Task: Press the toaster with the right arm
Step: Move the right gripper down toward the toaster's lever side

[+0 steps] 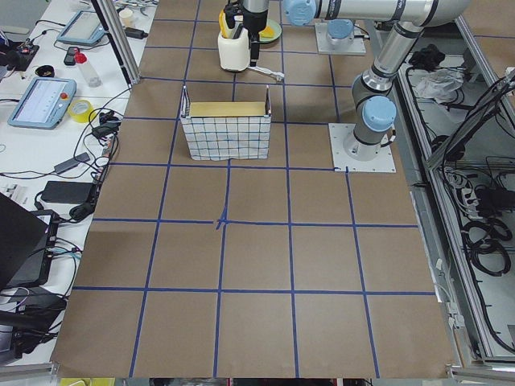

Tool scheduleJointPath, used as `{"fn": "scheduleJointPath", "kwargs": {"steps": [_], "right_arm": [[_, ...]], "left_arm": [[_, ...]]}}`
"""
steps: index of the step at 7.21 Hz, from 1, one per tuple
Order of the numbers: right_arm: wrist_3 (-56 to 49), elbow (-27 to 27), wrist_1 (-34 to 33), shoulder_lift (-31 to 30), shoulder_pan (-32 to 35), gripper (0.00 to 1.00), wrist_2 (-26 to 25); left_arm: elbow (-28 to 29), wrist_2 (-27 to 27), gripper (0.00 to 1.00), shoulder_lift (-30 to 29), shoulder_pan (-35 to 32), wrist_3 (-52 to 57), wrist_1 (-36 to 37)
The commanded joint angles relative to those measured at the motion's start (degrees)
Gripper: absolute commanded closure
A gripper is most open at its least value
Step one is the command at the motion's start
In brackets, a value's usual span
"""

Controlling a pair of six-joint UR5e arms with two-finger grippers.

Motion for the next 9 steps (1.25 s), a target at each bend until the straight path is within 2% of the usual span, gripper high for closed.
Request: {"fn": "scheduleJointPath", "kwargs": {"steps": [1,3,5,7,9], "right_arm": [[0.92,1.73,4.04,0.11,-0.5,0.8,1.92],[0.92,1.82,4.92,1.34,-1.54,0.93,1.92],[0.66,2.52,6.94,2.31,-3.57,0.93,4.71],[0.48,2.88,7.21,2.84,-3.58,0.93,4.9],[0.39,3.49,6.95,3.97,-3.66,0.93,9.18]], "left_arm": [[-0.04,0.0,0.0,0.0,0.0,0.0,0.0],[0.05,0.0,0.0,0.0,0.0,0.0,0.0],[0.05,0.0,0.0,0.0,0.0,0.0,0.0],[0.05,0.0,0.0,0.0,0.0,0.0,0.0],[0.05,0.0,0.0,0.0,0.0,0.0,0.0]]}}
